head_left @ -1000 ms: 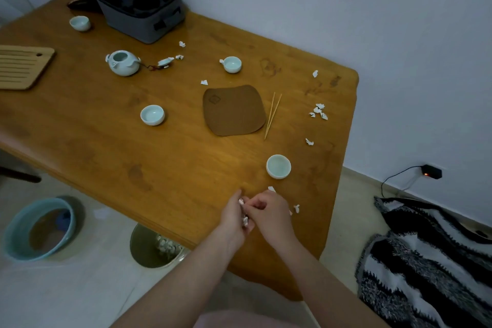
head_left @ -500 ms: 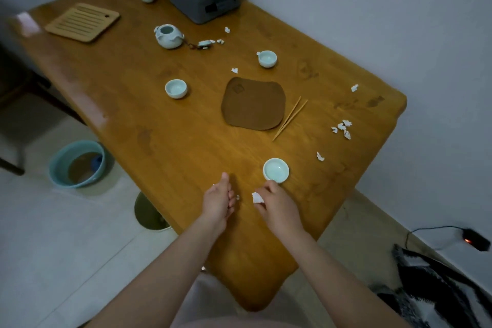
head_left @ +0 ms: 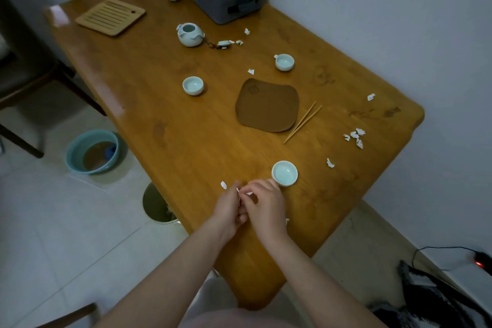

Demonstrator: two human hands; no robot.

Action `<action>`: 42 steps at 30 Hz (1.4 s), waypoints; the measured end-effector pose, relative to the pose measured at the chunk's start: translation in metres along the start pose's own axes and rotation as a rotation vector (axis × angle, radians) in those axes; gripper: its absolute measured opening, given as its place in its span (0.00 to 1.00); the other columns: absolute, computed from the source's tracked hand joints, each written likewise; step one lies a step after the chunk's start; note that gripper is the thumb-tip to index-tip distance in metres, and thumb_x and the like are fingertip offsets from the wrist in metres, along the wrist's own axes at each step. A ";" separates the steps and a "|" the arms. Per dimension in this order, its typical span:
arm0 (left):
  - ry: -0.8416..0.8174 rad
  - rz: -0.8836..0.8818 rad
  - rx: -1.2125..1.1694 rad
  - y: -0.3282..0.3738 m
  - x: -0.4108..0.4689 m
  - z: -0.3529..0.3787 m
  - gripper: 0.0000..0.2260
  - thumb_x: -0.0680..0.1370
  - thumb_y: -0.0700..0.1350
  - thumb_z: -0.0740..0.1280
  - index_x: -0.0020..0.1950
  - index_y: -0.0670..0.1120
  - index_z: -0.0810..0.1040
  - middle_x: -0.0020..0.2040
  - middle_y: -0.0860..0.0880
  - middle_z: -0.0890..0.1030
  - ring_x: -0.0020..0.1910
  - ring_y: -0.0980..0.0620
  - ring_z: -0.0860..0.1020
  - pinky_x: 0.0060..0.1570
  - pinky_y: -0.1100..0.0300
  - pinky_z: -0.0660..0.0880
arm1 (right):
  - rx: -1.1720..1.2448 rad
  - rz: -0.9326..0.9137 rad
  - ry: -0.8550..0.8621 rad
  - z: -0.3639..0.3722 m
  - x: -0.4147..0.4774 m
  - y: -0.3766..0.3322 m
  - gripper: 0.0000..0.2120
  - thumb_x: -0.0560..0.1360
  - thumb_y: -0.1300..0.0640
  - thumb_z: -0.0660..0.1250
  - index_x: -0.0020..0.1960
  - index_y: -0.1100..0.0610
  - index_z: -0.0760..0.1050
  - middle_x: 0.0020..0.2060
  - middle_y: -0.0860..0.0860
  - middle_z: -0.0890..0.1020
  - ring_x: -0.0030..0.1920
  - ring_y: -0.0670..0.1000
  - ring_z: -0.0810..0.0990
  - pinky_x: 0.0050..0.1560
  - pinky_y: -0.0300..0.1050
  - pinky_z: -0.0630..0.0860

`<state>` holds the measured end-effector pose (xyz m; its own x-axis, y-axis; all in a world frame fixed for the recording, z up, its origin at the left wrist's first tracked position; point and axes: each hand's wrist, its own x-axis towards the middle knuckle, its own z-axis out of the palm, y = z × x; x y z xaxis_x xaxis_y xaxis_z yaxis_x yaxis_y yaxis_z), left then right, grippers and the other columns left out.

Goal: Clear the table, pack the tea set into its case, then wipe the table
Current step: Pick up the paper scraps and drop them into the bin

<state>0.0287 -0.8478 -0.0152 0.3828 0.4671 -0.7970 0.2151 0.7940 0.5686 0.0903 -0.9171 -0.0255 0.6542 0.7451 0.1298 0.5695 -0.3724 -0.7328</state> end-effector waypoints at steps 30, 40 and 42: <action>0.109 0.682 1.535 0.038 0.052 -0.071 0.06 0.80 0.52 0.63 0.51 0.50 0.74 0.37 0.53 0.77 0.36 0.52 0.77 0.37 0.56 0.78 | -0.453 0.137 -0.146 0.034 0.007 0.021 0.06 0.77 0.56 0.68 0.50 0.55 0.83 0.44 0.50 0.82 0.42 0.48 0.78 0.36 0.36 0.68; -0.145 0.216 0.292 0.037 0.028 -0.043 0.11 0.81 0.43 0.55 0.40 0.46 0.67 0.30 0.49 0.69 0.25 0.54 0.64 0.25 0.61 0.60 | 0.416 0.434 -0.021 0.010 0.013 -0.019 0.08 0.76 0.60 0.69 0.43 0.49 0.80 0.46 0.45 0.80 0.48 0.42 0.79 0.49 0.34 0.75; -0.253 -0.004 -0.074 0.037 0.020 -0.031 0.11 0.78 0.42 0.55 0.36 0.45 0.67 0.25 0.50 0.66 0.19 0.55 0.61 0.19 0.64 0.56 | 0.478 0.420 -0.022 0.009 0.014 -0.031 0.07 0.75 0.60 0.70 0.42 0.50 0.81 0.50 0.45 0.78 0.52 0.42 0.78 0.53 0.35 0.74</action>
<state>0.0161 -0.7970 -0.0169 0.5963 0.3591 -0.7180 0.1543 0.8265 0.5414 0.0775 -0.8899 -0.0067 0.7602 0.6025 -0.2431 -0.0214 -0.3507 -0.9362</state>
